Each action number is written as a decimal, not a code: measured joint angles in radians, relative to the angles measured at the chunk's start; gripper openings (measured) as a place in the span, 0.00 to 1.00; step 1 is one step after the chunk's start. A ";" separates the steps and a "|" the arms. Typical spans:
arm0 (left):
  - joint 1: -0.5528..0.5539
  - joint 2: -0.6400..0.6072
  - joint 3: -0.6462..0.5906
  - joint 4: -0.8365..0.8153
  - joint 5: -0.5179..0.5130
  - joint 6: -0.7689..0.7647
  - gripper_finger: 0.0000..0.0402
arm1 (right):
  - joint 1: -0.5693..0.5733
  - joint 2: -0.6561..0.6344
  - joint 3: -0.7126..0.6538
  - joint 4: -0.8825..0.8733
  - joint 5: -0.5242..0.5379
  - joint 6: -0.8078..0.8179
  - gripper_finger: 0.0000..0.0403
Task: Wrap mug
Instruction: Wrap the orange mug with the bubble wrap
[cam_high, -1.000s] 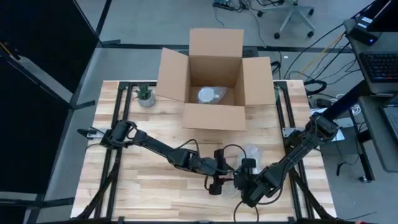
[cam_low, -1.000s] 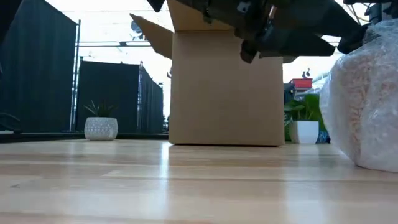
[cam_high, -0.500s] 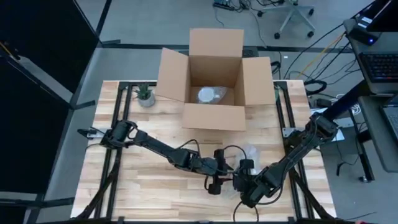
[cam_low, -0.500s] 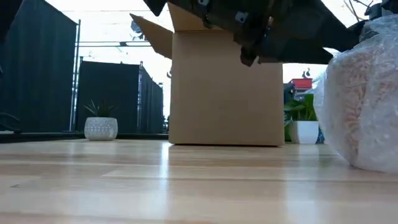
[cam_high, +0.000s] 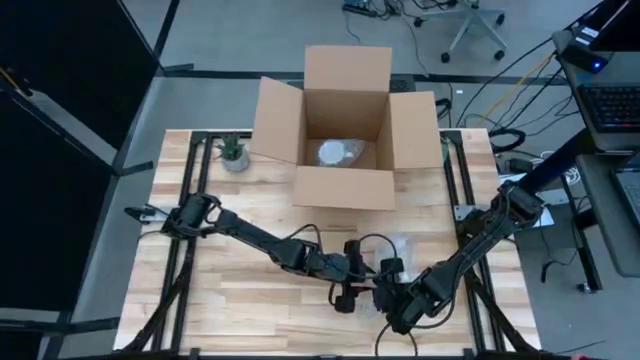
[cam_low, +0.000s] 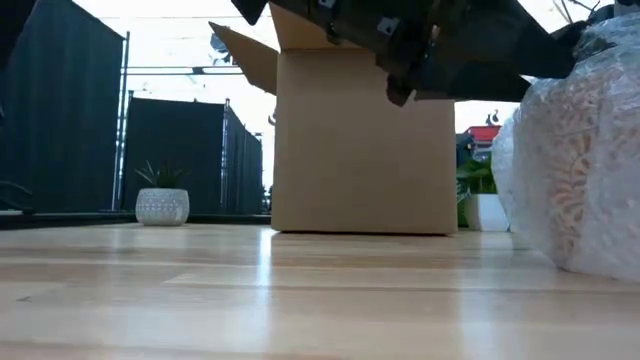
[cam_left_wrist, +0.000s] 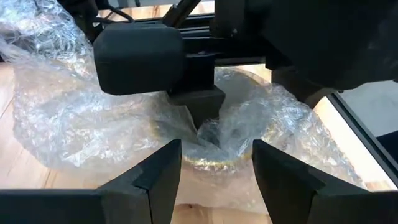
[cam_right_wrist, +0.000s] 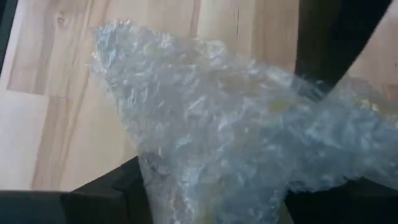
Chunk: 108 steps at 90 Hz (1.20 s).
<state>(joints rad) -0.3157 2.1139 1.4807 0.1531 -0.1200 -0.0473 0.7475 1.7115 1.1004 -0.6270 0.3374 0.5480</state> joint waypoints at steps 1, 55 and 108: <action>0.000 0.000 0.000 -0.001 0.000 -0.002 0.45 | 0.000 0.000 0.000 0.000 0.000 0.000 0.64; 0.059 -0.002 0.031 -0.028 0.006 0.052 0.45 | 0.000 -0.001 0.001 0.002 -0.004 0.037 0.64; 0.078 -0.002 0.031 -0.045 0.001 0.025 0.45 | 0.006 -0.001 0.002 0.005 -0.056 -0.137 0.64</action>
<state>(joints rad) -0.2379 2.1117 1.5120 0.1082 -0.1189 -0.0225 0.7540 1.7103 1.1019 -0.6218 0.2810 0.4113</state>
